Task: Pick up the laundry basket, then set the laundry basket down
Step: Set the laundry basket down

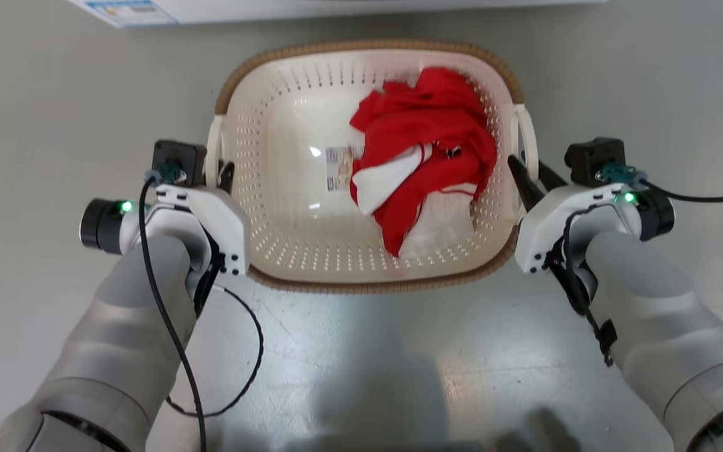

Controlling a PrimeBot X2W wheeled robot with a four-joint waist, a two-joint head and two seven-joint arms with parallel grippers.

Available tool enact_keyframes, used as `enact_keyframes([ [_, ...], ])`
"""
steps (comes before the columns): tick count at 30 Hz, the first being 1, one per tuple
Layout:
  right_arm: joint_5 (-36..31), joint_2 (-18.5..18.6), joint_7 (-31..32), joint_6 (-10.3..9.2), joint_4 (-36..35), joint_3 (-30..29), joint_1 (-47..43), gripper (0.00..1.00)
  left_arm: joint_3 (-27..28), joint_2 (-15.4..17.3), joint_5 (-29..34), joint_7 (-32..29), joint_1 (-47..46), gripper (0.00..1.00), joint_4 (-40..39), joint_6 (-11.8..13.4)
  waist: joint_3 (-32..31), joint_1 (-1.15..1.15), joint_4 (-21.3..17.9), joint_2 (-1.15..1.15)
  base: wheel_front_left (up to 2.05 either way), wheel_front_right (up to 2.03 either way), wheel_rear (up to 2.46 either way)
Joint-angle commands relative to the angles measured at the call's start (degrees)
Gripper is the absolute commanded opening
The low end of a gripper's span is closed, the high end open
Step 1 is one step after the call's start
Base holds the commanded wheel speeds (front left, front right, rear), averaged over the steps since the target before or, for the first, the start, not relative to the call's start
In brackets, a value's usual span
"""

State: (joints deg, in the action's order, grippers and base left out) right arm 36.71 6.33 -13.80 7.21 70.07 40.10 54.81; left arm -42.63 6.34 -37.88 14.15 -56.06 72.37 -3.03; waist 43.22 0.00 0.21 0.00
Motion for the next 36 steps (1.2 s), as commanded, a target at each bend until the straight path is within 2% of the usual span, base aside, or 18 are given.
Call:
enact_keyframes([
  [1, -2.07, -0.25, -1.18, 0.28, -1.57, -0.63, -0.8, 0.0, 1.05, 2.43, 0.99, 0.7, -1.58, 0.0, -0.87, 0.3, 2.01, 0.0, 0.34, 0.0, 0.0, 0.0, 0.0],
  [26, -14.39, -0.28, -1.19, 0.28, -4.94, -12.94, -1.36, 0.0, 2.76, 2.14, 1.83, 0.85, -3.88, 0.0, -1.99, 0.82, 6.13, 0.0, 0.94, 0.0, 0.0, 0.0, 0.0],
  [27, -14.73, -0.21, -1.19, 0.28, -5.12, -13.76, -1.3, 0.11, 3.1, 2.0, 1.41, 0.85, -3.87, 0.25, -1.63, 0.88, 6.19, 0.0, 0.93, 0.0, 0.0, 0.0, 0.0],
  [28, -15.21, -0.16, -1.19, 0.28, -5.4, -14.55, -1.3, 0.43, 3.3, 1.89, 1.16, 0.85, -3.94, 0.68, -1.35, 0.96, 6.24, 0.0, 0.92, 0.0, 0.0, 0.0, 0.0],
  [29, -15.77, -0.19, -1.19, 0.28, -5.63, -15.21, -1.4, 1.0, 3.33, 1.83, 1.12, 0.85, -4.05, 1.0, -1.15, 1.09, 6.27, 0.0, 0.93, 0.0, 0.0, 0.0, 0.0],
  [36, -19.64, -0.74, -1.19, 0.28, -7.59, -20.0, -3.12, 1.0, 3.75, 1.42, 0.58, 0.85, -3.91, 1.0, -0.07, 2.32, 5.76, 0.0, 0.89, 0.0, 0.0, 0.0, 0.0],
])
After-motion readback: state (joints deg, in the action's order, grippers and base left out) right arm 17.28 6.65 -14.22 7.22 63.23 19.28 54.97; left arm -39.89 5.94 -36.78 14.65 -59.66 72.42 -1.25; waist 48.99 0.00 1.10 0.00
